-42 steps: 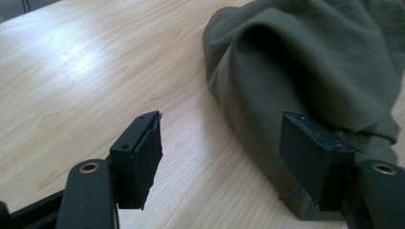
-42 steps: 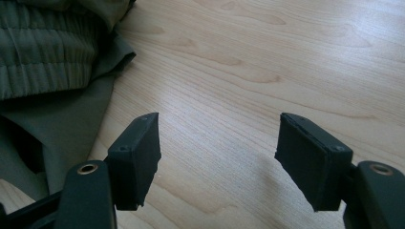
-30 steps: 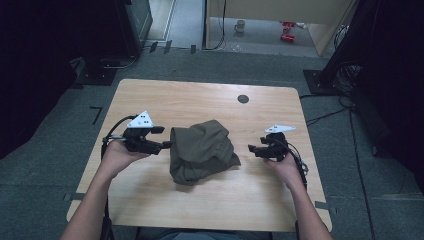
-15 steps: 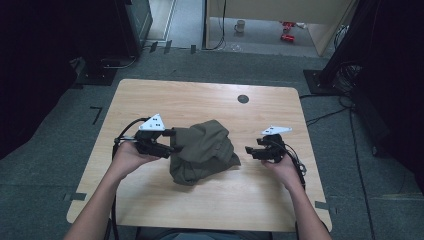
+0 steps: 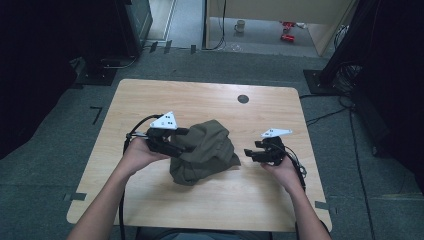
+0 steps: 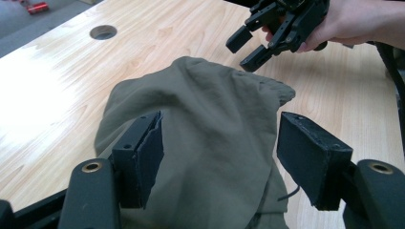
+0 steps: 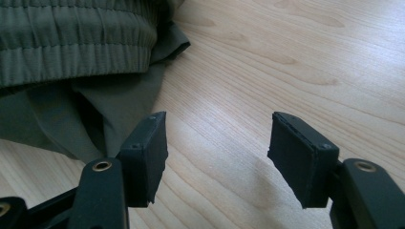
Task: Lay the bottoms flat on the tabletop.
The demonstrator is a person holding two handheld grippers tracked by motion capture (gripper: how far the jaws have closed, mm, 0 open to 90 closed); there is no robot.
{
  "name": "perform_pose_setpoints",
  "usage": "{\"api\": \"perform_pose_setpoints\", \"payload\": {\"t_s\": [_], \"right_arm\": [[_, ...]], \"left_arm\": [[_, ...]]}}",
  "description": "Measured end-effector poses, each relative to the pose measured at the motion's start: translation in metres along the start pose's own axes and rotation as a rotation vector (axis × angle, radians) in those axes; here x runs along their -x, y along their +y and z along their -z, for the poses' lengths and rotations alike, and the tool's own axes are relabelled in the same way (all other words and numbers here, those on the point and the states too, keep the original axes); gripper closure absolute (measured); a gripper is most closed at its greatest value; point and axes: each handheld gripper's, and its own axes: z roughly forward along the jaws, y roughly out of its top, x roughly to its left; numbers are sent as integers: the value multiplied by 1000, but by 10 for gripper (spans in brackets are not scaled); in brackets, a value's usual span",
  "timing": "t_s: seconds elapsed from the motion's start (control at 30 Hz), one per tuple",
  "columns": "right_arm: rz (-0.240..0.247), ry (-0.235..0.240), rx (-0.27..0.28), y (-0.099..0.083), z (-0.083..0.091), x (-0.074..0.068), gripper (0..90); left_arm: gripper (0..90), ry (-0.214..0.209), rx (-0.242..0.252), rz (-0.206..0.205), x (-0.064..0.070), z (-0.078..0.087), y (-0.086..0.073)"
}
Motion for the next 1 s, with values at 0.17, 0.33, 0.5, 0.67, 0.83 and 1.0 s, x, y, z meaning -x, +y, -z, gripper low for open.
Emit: {"api": "perform_pose_setpoints", "payload": {"t_s": [0.17,0.33,0.5,0.67,0.83,1.0], "right_arm": [[-4,26,9,1,0,-3,383],[11,36,3,2,-2,-7,383],[15,37,-4,2,-4,-8,385],[17,36,-17,1,-6,-8,386],[18,34,-21,0,-7,-8,386],[23,39,-21,1,-8,-9,392]], "left_arm": [[325,-34,-4,-9,5,-12,5],[318,-63,-31,-32,13,-30,7],[306,-82,-34,-45,21,-44,2],[270,-90,-51,-49,25,-60,-6],[284,-47,-83,-60,26,-73,-10],[624,-31,-90,-53,21,-76,-12]]}}
